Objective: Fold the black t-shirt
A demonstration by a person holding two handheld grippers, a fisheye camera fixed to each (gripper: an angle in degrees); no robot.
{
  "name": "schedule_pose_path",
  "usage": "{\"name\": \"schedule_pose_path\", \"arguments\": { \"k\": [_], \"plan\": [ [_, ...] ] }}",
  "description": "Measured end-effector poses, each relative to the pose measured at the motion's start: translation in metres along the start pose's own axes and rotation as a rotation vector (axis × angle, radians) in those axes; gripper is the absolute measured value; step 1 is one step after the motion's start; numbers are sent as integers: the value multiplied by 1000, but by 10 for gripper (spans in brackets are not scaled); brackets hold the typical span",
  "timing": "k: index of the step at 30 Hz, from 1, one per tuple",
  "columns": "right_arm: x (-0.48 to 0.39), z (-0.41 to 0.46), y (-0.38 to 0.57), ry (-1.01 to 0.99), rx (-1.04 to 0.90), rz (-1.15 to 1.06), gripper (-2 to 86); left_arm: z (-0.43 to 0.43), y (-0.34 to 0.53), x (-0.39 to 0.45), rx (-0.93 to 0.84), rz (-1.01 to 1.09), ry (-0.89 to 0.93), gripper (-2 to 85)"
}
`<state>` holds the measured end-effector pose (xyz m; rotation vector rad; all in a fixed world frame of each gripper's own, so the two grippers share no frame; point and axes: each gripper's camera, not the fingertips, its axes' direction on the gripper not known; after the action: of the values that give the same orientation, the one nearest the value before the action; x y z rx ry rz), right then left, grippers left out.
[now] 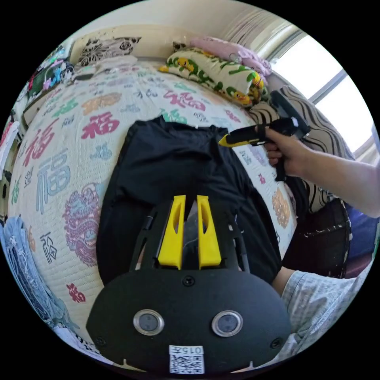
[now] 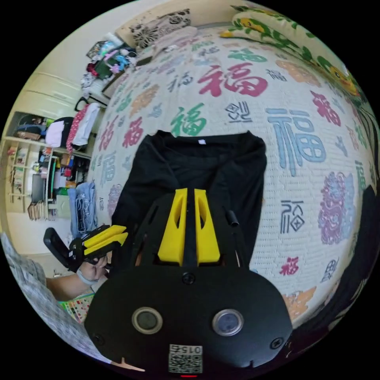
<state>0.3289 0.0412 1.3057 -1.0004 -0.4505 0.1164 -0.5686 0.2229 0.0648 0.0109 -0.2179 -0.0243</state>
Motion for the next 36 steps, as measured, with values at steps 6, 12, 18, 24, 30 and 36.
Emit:
{"name": "schedule_pose_path", "arguments": {
  "k": [6,12,18,24,30,36],
  "plan": [
    [1,78,-9,-21,-253,-114,-2,58,-47,-6,-137,-33,-76,26],
    [38,16,-22,-131,-118,-125,39,77,-103,-2,-195,67,-4,23],
    [123,-33,-40,97,-59,-80,70,106,-209,-4,-139,191,-54,62],
    [169,11,-47,13,-263,-51,80,196,-263,11,-437,299,-32,58],
    [182,13,-24,-52,-252,6,0,219,-272,24,-508,273,-57,8],
    [169,-36,-5,51,-165,-58,-9,183,-290,41,-353,219,-122,-1]
  ]
}}
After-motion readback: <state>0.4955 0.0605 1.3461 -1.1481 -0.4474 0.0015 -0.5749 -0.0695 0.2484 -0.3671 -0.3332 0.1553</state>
